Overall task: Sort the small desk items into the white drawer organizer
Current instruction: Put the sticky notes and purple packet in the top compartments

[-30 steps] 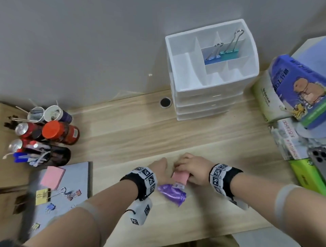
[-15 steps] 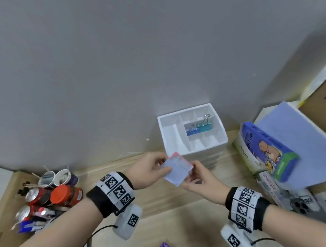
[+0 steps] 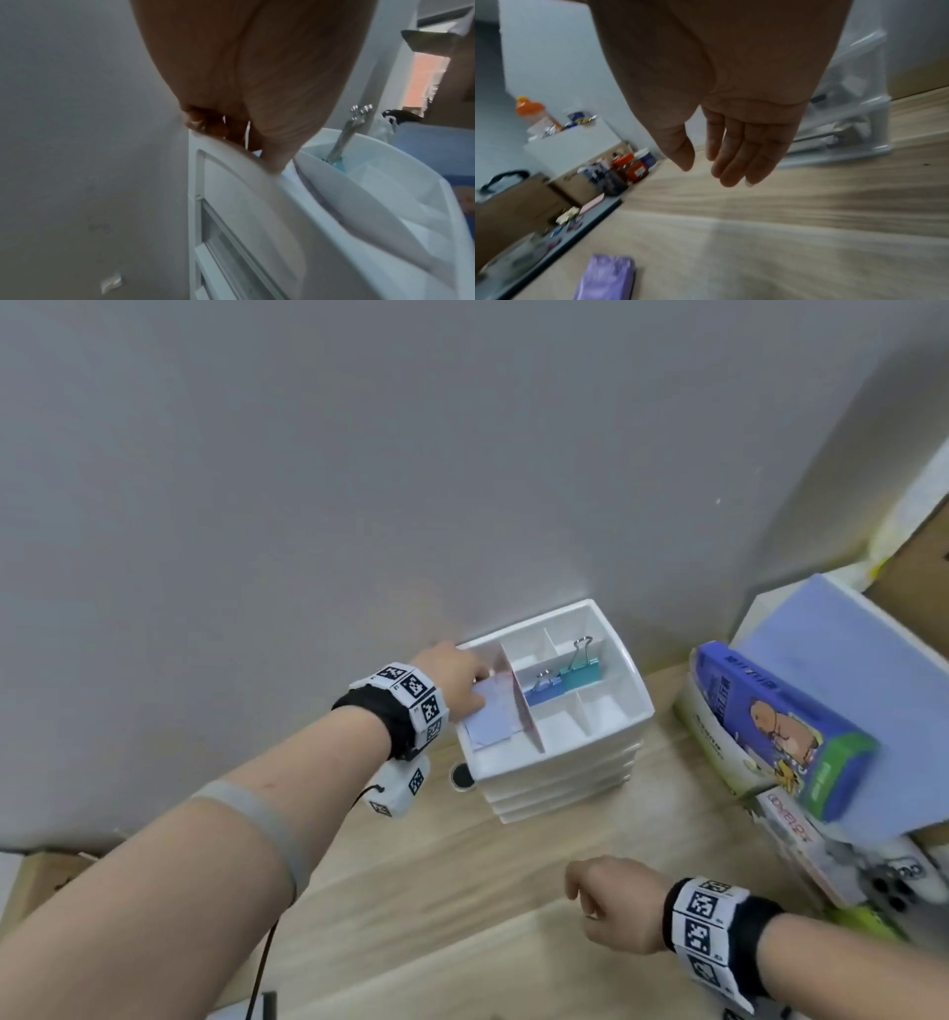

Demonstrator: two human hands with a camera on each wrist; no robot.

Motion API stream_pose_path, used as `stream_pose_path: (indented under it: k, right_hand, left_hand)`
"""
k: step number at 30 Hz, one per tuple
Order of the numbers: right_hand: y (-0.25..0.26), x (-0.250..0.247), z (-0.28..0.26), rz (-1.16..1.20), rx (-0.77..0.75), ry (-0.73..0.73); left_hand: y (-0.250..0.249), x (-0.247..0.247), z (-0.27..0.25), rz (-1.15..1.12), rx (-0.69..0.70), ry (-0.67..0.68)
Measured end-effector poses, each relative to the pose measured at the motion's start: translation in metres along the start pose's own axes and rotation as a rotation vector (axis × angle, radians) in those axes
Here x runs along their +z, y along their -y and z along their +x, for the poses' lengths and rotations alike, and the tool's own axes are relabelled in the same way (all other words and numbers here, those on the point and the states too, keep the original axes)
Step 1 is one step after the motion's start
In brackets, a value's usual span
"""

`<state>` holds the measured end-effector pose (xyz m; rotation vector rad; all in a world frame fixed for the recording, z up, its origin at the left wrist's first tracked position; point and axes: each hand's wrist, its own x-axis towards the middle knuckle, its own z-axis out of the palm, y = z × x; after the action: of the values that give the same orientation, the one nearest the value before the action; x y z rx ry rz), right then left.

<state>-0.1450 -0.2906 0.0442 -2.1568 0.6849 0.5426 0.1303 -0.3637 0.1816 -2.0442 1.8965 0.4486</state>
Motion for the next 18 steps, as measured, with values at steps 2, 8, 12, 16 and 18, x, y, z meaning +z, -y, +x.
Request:
stream_pose_path:
  k: [2, 8, 12, 16, 18]
  right_hand:
    - [0.004, 0.019, 0.01, -0.069, -0.059, 0.051]
    - [0.045, 0.101, 0.037, -0.214, -0.231, 0.126]
    - [0.061, 0.142, 0.049, -0.292, -0.159, 0.145]
    - [0.061, 0.151, 0.063, -0.378, -0.159, 0.164]
    - [0.057, 0.149, 0.067, -0.411, -0.155, 0.189]
  left_hand:
    - [-0.002, 0.011, 0.0, 0.116, 0.005, -0.034]
    - [-0.002, 0.046, -0.015, 0.047, 0.014, -0.334]
    - [0.001, 0.065, -0.031, -0.122, 0.021, -0.452]
    - [0.003, 0.072, -0.035, -0.128, 0.067, -0.434]
    - [0.002, 0.072, -0.034, -0.087, 0.084, -0.387]
